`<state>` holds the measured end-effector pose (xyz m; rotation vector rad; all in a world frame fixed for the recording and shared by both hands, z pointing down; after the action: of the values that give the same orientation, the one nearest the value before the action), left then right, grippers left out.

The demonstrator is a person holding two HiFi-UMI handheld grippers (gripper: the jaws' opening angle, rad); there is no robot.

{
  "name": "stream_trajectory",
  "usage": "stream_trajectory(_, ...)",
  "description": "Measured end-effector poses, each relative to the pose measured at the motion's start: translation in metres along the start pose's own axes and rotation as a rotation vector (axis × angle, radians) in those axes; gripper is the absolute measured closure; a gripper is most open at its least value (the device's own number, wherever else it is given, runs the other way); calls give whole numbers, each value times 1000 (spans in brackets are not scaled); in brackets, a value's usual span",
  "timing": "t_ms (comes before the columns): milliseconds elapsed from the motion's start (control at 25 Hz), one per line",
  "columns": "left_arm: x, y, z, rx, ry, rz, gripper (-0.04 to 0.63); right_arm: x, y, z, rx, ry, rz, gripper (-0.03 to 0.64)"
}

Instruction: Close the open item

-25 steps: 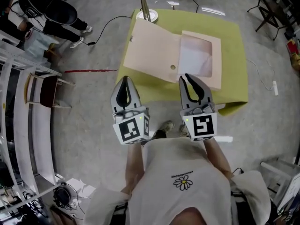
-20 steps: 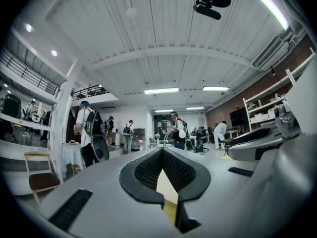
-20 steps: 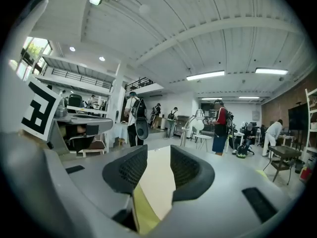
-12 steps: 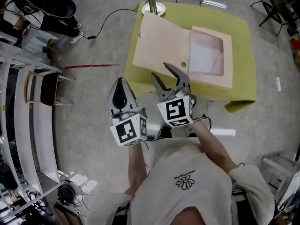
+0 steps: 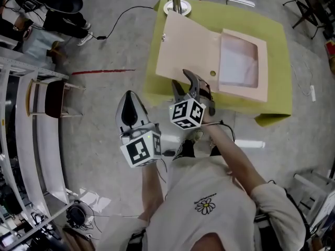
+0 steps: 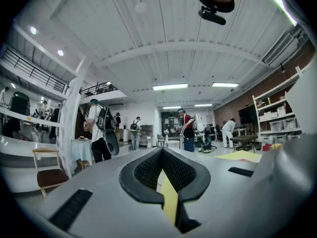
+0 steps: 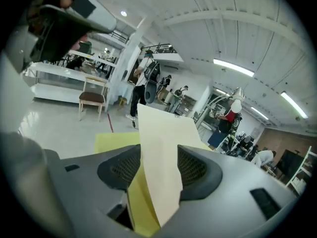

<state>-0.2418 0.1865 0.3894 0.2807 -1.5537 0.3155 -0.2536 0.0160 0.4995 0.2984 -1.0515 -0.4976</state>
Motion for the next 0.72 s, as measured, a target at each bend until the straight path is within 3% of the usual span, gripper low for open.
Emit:
stream_trajectory(160, 0, -2, 1, -4, -9, 14, 581, 6, 10, 13, -8, 49, -41, 411)
stream_trajectory(320, 4, -6, 1, 22, 9, 21, 581, 14, 18, 22, -22, 91, -1, 412)
stream_trajectory(720, 3, -1, 1, 41, 4, 52, 581, 17, 17, 36, 38, 118, 31, 412)
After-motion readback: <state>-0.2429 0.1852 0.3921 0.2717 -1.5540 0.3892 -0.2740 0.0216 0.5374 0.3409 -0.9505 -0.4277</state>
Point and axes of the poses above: the fingertips, and each gripper's own axes: z forward along the fingers, y to its left, x out of its underside, the point moved 7 cm from there along -z, backward along the fingers, and after that the axes turned 4 degrees about -x, right-handed, at the moved point
